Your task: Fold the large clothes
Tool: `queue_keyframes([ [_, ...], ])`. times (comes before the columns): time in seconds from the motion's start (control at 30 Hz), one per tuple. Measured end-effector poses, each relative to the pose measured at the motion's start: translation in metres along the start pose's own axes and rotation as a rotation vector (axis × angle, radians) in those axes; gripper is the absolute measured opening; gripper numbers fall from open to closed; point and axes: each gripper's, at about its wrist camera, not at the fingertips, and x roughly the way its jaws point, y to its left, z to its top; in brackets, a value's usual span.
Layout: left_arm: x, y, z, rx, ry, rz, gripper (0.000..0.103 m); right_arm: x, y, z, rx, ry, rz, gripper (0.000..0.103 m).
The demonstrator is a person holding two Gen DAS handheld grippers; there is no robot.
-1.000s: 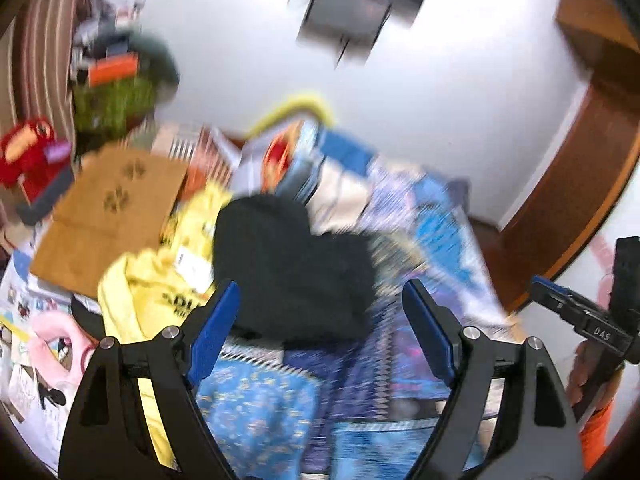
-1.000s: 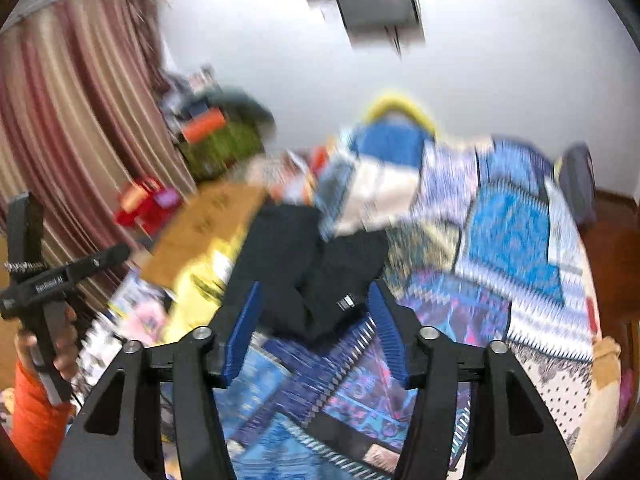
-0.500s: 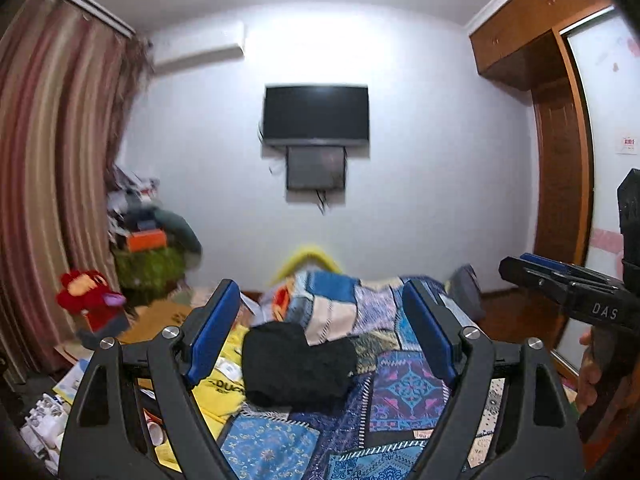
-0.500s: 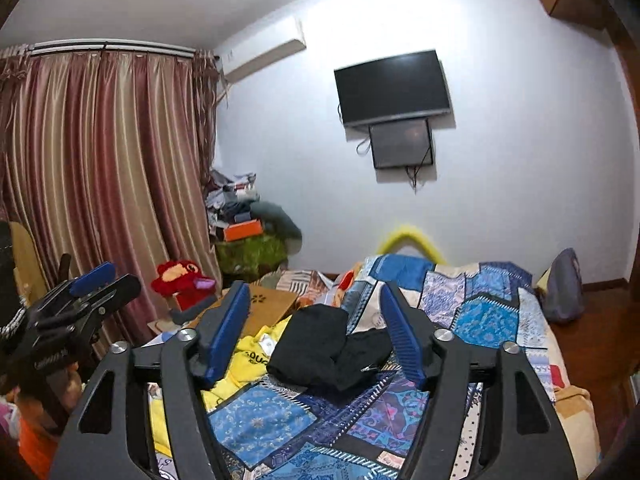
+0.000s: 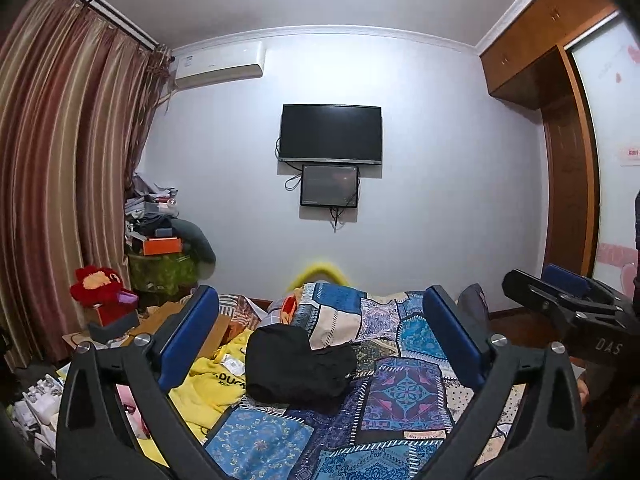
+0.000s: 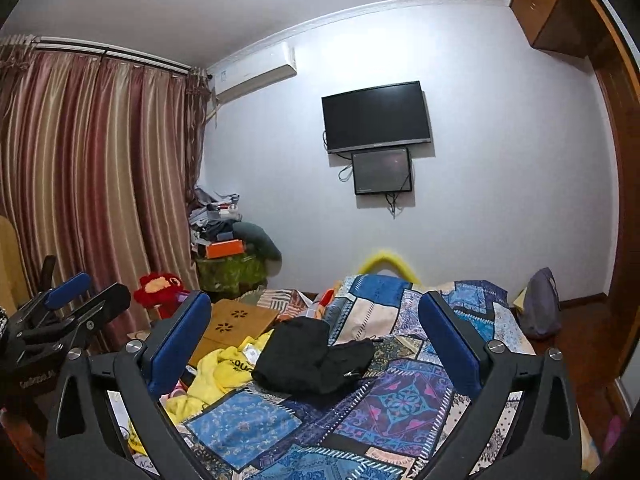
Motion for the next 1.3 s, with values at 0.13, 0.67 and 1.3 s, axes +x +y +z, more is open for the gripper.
queue_keyframes([
  [0.13, 0.0, 0.001, -0.004, -0.005, 0.01, -0.008, 0.102, -0.003, 0.002, -0.006, -0.01, 0.001, -0.007, 0.103],
  [0.67, 0.013, 0.009, -0.019, -0.041, 0.074, 0.01, 0.103, -0.013, 0.003, -0.009, -0.003, 0.033, 0.006, 0.103],
  [1.3, 0.019, 0.005, -0.022, -0.047, 0.108, 0.015, 0.103, -0.014, -0.001, -0.009, 0.006, 0.084, 0.016, 0.103],
])
